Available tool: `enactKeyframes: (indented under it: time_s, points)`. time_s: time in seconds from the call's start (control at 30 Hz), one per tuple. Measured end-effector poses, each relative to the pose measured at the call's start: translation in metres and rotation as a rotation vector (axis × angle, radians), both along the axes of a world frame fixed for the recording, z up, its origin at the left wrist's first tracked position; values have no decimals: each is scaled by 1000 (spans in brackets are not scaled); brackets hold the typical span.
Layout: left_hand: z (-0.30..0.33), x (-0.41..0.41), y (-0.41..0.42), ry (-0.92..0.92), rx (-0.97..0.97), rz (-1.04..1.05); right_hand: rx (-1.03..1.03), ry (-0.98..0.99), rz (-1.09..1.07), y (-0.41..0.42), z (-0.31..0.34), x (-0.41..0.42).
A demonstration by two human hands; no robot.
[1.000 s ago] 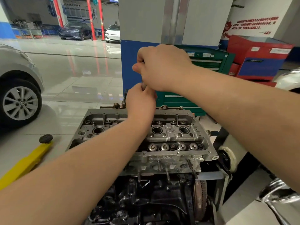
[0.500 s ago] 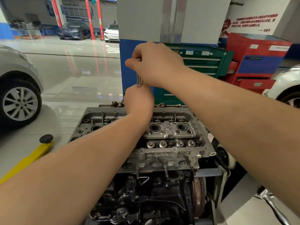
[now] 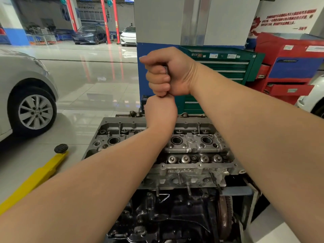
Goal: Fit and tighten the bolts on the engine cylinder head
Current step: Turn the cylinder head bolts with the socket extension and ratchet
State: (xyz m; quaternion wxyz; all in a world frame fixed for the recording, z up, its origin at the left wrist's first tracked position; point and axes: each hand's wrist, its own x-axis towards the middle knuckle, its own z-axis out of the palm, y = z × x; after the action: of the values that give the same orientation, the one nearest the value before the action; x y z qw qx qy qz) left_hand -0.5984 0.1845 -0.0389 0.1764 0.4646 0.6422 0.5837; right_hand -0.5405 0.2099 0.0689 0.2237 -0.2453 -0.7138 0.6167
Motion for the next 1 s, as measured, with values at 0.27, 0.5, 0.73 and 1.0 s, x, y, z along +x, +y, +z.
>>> enactKeyframes:
  time_s: [0.27, 0.5, 0.73, 1.0]
  points:
    - [-1, -8, 7, -1, -37, -72, 31, 112, -268, -10, -10, -14]
    - [-2, -22, 12, -21, -144, -272, 20, 255, -729, -22, -14, -29]
    - [3, -29, 1, -241, -108, -521, 23, 212, -715, -27, -12, -29]
    - [43, -37, -5, -239, 9, -581, 126, 301, -479, -29, 27, -21]
